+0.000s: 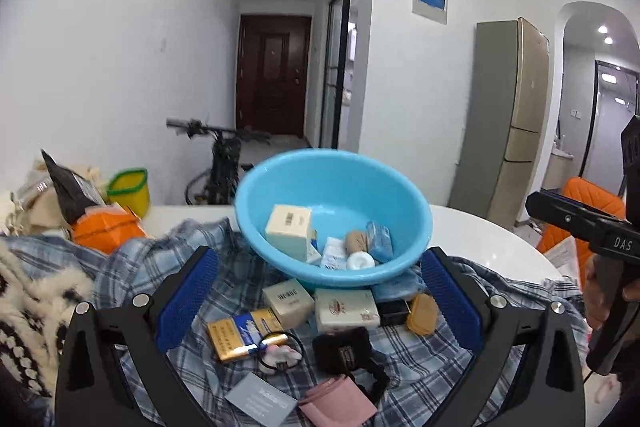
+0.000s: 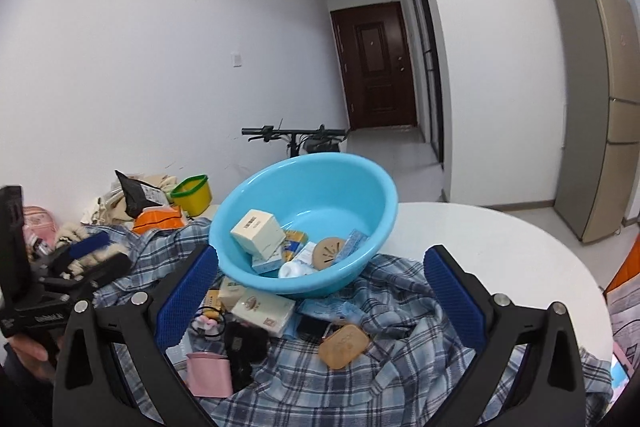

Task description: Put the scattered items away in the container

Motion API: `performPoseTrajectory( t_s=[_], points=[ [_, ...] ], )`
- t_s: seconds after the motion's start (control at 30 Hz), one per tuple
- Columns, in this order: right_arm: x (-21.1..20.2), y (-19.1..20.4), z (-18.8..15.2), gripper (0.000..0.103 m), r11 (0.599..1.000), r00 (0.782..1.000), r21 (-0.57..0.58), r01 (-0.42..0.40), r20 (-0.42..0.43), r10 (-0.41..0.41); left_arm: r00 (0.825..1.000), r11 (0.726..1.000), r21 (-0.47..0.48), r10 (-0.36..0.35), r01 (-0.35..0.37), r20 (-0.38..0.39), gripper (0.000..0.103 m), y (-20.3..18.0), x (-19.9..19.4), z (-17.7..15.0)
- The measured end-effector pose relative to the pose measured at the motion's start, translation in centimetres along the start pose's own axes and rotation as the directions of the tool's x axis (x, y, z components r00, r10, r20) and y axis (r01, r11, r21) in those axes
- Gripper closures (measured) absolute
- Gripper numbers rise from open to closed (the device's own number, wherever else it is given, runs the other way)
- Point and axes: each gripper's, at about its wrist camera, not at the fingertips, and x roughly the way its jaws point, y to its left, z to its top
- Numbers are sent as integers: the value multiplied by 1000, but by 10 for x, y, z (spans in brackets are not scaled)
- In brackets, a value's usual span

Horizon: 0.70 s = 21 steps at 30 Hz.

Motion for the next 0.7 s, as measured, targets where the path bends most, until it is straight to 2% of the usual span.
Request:
performPoseTrajectory(
  t_s=[0.1, 0.17, 0.23, 0.33, 0.43, 0.53, 0.7],
  points=[
    [-11, 7, -16, 0, 997, 996, -55, 46, 85, -41, 997, 1000, 26, 5, -7, 82, 0, -7, -14, -13],
    [-18, 12, -28, 0, 993, 990, -111, 47, 137, -32, 990, 999, 54, -8, 0, 143, 0, -16, -25, -27],
    [-23, 17, -43, 0, 987, 983, -148, 67, 182, -40, 986, 997, 82, -5, -9, 166, 0, -25, -30, -40],
    [-28, 23, -62, 0, 983, 975, -167, 74, 220, -36, 986, 997, 83, -19, 6, 163, 0, -30, -29, -54],
    [-26, 31, -75, 0, 976, 979, -205, 70, 200, -28, 990, 998, 57, -10, 2, 142, 0, -28, -21, -66],
    [-24, 24, -82, 0, 986, 981, -149, 71, 191, -42, 995, 999, 35, -3, -1, 95, 0, -25, -12, -74],
    [-25, 14, -89, 0, 992, 977, -91, 82, 206, -62, 995, 999, 36, 19, -23, 103, 0, -23, -11, -82]
  ],
)
